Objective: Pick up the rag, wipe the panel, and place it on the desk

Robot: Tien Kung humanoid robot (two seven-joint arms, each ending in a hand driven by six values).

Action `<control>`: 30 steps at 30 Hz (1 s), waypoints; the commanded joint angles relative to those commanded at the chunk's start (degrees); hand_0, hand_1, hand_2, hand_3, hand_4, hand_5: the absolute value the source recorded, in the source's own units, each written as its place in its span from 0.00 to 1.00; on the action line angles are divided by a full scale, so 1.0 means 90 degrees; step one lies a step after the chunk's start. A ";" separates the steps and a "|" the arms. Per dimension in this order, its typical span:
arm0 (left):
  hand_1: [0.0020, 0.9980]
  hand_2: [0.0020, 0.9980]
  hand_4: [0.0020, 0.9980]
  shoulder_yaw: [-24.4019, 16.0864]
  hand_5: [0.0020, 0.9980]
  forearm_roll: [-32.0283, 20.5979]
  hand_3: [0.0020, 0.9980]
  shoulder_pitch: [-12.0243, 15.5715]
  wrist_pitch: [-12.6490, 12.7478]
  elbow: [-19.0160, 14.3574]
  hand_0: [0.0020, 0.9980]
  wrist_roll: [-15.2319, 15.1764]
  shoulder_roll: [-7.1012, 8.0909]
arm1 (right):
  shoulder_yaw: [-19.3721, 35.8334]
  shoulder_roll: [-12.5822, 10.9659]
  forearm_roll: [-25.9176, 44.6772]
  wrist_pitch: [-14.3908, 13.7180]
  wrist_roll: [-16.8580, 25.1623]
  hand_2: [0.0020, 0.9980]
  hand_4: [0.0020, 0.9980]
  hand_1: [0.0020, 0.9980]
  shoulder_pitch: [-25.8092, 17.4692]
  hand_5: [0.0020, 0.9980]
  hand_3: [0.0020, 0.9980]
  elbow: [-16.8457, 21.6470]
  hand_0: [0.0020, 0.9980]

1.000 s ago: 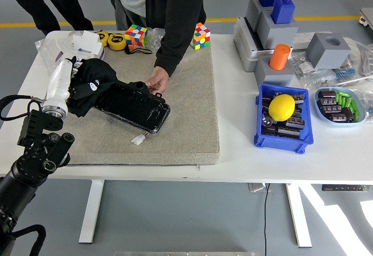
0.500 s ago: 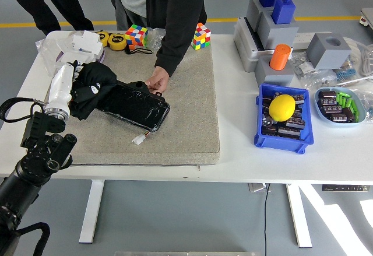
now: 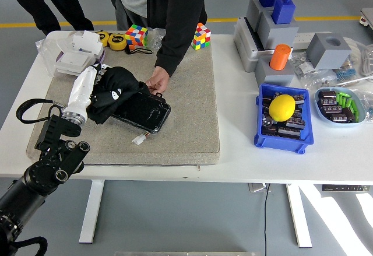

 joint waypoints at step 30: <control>0.22 0.27 0.60 0.1930 0.00 -0.0580 0.57 0.0201 0.0049 -0.1137 0.23 0.0144 0.0069 | 0.0020 -0.0004 -0.0022 0.0013 0.0011 0.49 0.89 0.56 -0.0015 0.36 0.52 0.0001 0.53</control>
